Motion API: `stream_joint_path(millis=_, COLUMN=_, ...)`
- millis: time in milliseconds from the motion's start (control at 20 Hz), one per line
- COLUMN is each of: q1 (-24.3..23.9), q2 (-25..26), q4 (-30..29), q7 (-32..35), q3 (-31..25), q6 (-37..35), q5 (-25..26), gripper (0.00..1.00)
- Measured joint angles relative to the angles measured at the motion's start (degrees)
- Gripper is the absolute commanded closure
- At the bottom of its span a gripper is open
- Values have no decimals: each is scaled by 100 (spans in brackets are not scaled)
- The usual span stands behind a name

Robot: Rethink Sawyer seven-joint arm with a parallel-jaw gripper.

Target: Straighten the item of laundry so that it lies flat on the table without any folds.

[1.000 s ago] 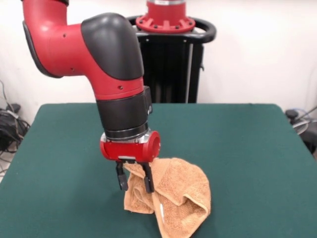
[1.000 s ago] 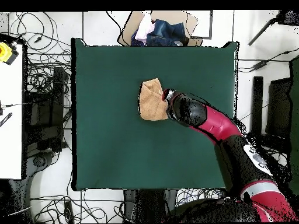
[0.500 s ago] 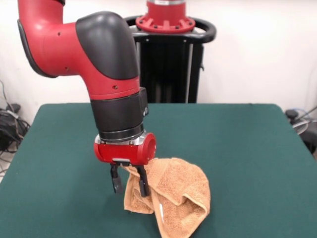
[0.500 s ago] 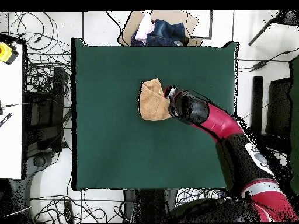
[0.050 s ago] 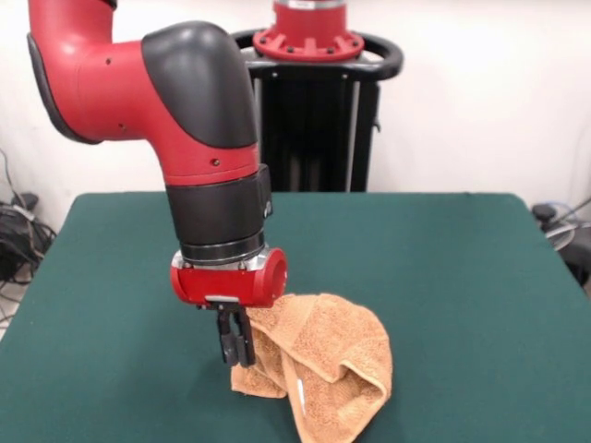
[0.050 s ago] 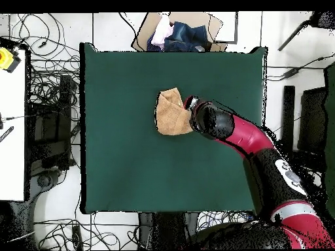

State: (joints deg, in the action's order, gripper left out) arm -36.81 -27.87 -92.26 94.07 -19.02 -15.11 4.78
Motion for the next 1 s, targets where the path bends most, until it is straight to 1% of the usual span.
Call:
stream_joint_path(millis=150, q1=0, q2=-4, q4=13, q7=0, q3=0, q6=-1, q5=107, gripper=100)
stream_joint_path(millis=350, q1=0, q2=-5, q4=24, q7=0, q3=0, q6=1, q5=132, gripper=100)
stream_joint_path(millis=400, q1=1, q2=-5, q4=34, q7=0, q3=0, q6=1, q5=132, gripper=0)
stream_joint_path(millis=1000, q1=14, q2=-5, q4=114, q7=0, q3=1, q6=-1, q5=133, gripper=0)
